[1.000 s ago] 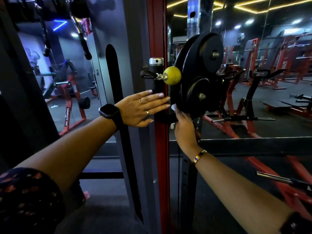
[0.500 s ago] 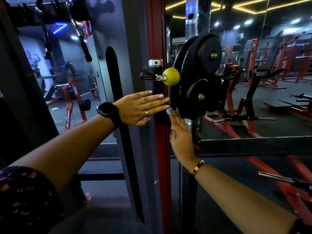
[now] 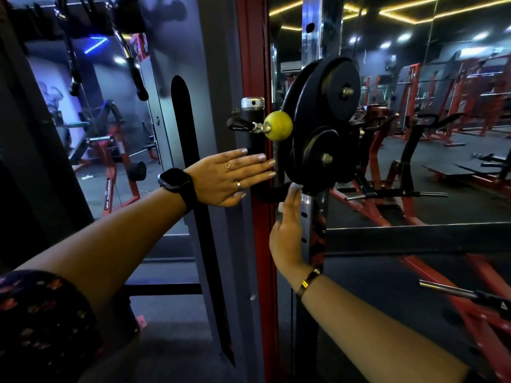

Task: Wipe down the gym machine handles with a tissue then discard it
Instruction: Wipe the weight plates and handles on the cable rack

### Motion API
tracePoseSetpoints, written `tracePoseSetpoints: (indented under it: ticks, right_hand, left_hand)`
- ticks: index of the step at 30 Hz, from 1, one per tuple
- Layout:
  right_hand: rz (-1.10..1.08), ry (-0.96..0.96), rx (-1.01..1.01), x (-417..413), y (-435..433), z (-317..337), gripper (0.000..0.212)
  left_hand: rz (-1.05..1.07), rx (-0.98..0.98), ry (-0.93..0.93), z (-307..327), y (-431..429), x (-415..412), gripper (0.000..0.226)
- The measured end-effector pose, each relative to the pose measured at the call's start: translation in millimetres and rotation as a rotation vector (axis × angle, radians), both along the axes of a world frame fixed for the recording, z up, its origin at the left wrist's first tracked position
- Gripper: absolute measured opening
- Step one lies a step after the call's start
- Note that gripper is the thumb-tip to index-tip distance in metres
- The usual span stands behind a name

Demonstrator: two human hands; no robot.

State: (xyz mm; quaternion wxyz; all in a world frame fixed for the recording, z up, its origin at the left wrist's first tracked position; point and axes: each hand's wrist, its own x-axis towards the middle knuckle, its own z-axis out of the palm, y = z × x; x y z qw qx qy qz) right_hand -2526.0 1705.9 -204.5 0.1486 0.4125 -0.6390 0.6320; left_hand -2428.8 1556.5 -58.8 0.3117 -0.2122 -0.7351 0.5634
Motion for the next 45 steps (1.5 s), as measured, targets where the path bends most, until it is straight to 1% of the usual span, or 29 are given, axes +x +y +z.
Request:
tracePoseSetpoints:
  ticks: [2,3,4,5,6,7,8,9,10,12,13,16,18,19,25,31,33,35,37,38,39,40,41,42,43,45]
  right_hand:
    - [0.006,-0.248,0.067,-8,-7,15,0.074]
    - [0.041,-0.372,0.062,-4,-7,26,0.070]
    - [0.088,-0.478,0.015,1,-6,35,0.062]
    - [0.156,-0.629,-0.039,10,-2,45,0.053]
    - [0.215,-0.775,-0.069,18,0,53,0.050]
    - [0.304,-0.924,-0.129,25,2,58,0.052]
    - [0.387,-1.014,-0.196,28,1,59,0.048]
    - [0.441,-1.080,-0.264,30,0,61,0.037]
    - [0.463,-1.103,-0.331,30,-1,64,0.028]
    - [0.419,-1.151,-0.393,21,-2,72,0.031]
    - [0.405,-1.205,-0.410,16,-1,77,0.030]
    - [0.451,-1.349,-0.477,10,2,84,0.035]
    - [0.468,-1.437,-0.474,18,7,88,0.042]
    - [0.466,-1.465,-0.450,22,9,89,0.042]
    - [0.479,-1.496,-0.442,31,18,99,0.044]
    - [0.564,-1.496,-0.394,53,29,111,0.049]
    - [0.597,-1.480,-0.398,61,32,117,0.050]
    - [0.649,-1.458,-0.421,69,35,120,0.041]
    - [0.647,-1.409,-0.482,78,37,113,0.031]
    - [0.606,-1.344,-0.506,83,37,105,0.029]
    - [0.542,-1.235,-0.506,88,37,96,0.032]
    - [0.452,-1.079,-0.477,92,35,85,0.036]
    - [0.341,-0.876,-0.430,96,34,74,0.043]
    - [0.216,-0.619,-0.378,96,33,63,0.050]
    - [0.099,-0.309,-0.331,92,30,53,0.055]
    - [-0.087,0.290,-0.189,73,23,40,0.055]
  left_hand:
    - [-0.003,-0.008,0.003,1,1,0,0.069]
    - [-0.006,-0.011,0.002,2,1,-1,0.069]
    - [-0.008,-0.014,0.002,2,0,-1,0.068]
    - [-0.012,-0.014,0.004,2,0,-1,0.068]
    - [-0.016,-0.014,0.007,2,-1,-2,0.068]
    - [-0.019,-0.013,0.010,1,-1,-2,0.067]
    - [-0.021,-0.010,0.011,1,-2,-3,0.067]
    - [-0.023,-0.005,0.011,0,-2,-3,0.066]
    - [-0.026,0.001,0.010,0,-2,-4,0.066]
    - [-0.033,0.011,0.010,0,-3,-4,0.067]
    - [-0.037,0.010,0.012,0,-3,-4,0.068]
    - [-0.041,-0.006,0.016,2,-5,-4,0.070]
    - [-0.045,-0.012,0.011,2,-6,-5,0.072]
    - [-0.047,-0.020,0.012,3,-7,-5,0.073]
    - [-0.086,-0.071,0.005,9,-10,-7,0.072]
    - [-0.106,-0.116,0.007,26,-15,-6,0.068]
    - [-0.100,-0.115,0.020,31,-16,-6,0.068]
    - [-0.074,-0.103,0.037,35,-17,-5,0.068]
    - [-0.061,-0.088,0.065,39,-16,-3,0.068]
    - [-0.064,-0.089,0.084,41,-16,-2,0.068]
    - [-0.069,-0.093,0.099,42,-16,-1,0.069]
    - [-0.070,-0.095,0.108,43,-16,1,0.070]
    - [-0.068,-0.089,0.113,45,-16,1,0.072]
    - [-0.062,-0.077,0.115,46,-16,2,0.074]
    - [-0.053,-0.061,0.118,47,-17,3,0.074]
    - [-0.036,-0.040,0.123,50,-20,4,0.073]
